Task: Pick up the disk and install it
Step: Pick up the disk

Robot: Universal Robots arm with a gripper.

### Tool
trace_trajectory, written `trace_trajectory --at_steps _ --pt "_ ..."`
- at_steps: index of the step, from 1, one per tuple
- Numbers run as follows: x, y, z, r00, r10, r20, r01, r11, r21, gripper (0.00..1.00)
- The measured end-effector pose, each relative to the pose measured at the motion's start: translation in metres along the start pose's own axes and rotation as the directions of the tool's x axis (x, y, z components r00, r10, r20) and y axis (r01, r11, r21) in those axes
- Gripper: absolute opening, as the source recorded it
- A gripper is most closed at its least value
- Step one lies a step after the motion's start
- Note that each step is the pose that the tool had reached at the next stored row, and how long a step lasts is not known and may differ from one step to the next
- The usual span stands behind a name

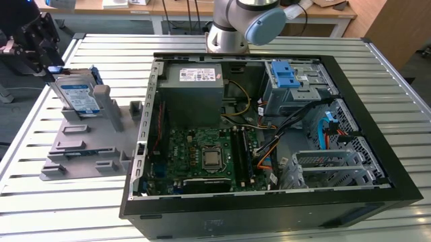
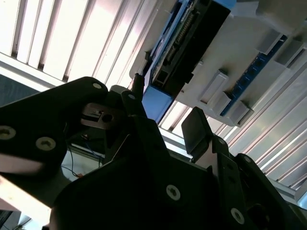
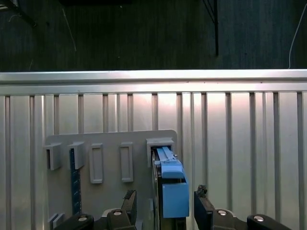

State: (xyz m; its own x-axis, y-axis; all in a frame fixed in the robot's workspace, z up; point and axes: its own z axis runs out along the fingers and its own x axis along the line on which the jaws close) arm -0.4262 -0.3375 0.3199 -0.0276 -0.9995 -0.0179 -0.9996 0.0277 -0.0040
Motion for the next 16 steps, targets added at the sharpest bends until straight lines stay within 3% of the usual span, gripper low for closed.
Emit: trace_trajectory --at_steps 10,15,16 --pt "0.0000 0.0032 0.0148 0.9999 -0.014 0.0001 0.014 0.9999 -0.0009 0.59" --pt "0.0000 0.0032 0.0159 0.9999 -0.014 0.0000 0.014 0.9999 -0.0012 0.57" --pt "0.0000 0.0032 0.0160 0.9999 -0.014 0.0001 0.014 0.9999 -0.0010 0.51"
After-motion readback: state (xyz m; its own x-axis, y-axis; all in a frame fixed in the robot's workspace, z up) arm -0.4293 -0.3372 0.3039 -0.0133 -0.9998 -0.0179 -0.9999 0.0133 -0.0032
